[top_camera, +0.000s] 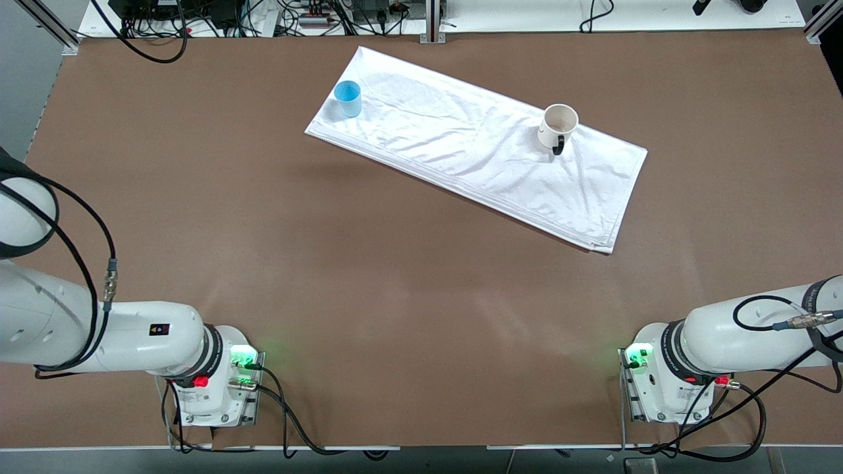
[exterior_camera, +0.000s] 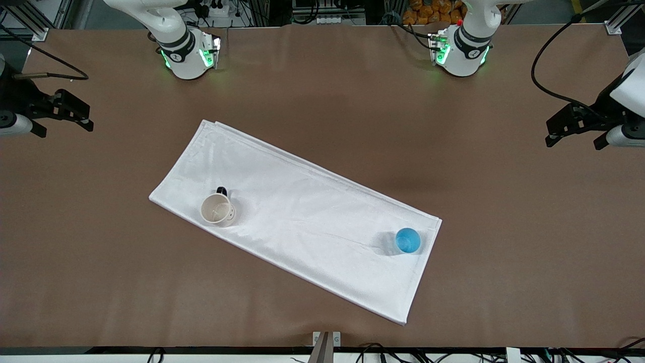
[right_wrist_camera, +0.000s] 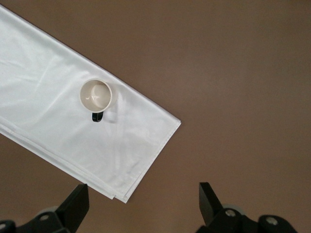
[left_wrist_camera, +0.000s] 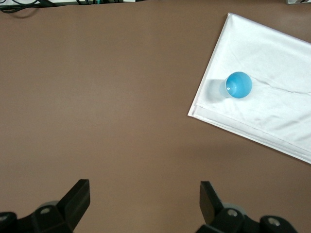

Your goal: Place blue cup into white mug on table

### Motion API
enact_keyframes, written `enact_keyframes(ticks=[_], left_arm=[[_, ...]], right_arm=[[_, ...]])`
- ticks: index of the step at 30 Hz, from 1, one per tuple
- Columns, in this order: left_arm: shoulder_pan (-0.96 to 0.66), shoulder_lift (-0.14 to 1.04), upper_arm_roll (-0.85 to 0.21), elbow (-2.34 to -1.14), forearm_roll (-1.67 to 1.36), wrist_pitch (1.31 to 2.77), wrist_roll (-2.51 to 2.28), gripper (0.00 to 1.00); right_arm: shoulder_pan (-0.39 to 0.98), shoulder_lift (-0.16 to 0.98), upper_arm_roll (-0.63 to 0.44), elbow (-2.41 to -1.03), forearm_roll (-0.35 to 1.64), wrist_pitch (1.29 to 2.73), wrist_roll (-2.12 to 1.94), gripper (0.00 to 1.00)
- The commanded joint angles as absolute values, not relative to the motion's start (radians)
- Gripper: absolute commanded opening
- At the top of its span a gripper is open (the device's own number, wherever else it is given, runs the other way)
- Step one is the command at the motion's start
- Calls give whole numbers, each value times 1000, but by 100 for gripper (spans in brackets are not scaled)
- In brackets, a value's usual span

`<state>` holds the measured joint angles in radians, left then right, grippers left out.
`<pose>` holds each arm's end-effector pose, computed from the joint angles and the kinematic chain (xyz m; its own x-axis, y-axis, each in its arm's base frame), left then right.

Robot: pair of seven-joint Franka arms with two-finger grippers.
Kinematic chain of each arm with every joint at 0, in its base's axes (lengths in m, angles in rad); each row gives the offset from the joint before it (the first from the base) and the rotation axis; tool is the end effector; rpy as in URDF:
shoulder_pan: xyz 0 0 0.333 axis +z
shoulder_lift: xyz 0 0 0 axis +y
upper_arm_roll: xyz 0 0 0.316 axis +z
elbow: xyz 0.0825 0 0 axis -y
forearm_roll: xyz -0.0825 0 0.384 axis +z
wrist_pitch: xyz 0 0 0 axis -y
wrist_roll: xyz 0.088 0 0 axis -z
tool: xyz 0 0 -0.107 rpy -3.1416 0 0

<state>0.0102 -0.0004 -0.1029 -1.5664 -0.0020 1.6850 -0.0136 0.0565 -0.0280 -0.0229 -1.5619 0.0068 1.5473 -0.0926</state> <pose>0.5636 -0.0526 0.6376 0.9899 -0.0781 0.1187 -0.0791 -0.9969 0.0036 0.5434 0.0188 0.6420 0.9919 0.1260 0.0140 0.1261 -0.9920 -0.0062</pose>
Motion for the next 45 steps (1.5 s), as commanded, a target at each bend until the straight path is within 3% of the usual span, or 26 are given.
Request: enact_keyframes(ticks=[1,11,15,23,33,45], left_arm=[[17,-11,-103,-1571,-6,1678,15,100],[0,69,-107,-1566,-3,1683,8,100],[-21,167,-115,-1554,-2,1704,-12,100],[-94,388,-114,-1467,9,1882,-112,100],[-155,569,-114,-1448,9,2111,-264,100],[-195,672,-114,-1448,8,2259,-365,100]], right_arm=[[51,-29,-20,-1557,21,1528,-104,100],[51,-29,-20,-1557,37,1517,-97,100],[54,-29,-18,-1560,38,1511,-95,100],[103,-23,-14,-1611,95,1534,-16,100],[219,-8,-14,-1739,94,1667,95,100],[377,11,-14,-1971,84,1901,236,100]])
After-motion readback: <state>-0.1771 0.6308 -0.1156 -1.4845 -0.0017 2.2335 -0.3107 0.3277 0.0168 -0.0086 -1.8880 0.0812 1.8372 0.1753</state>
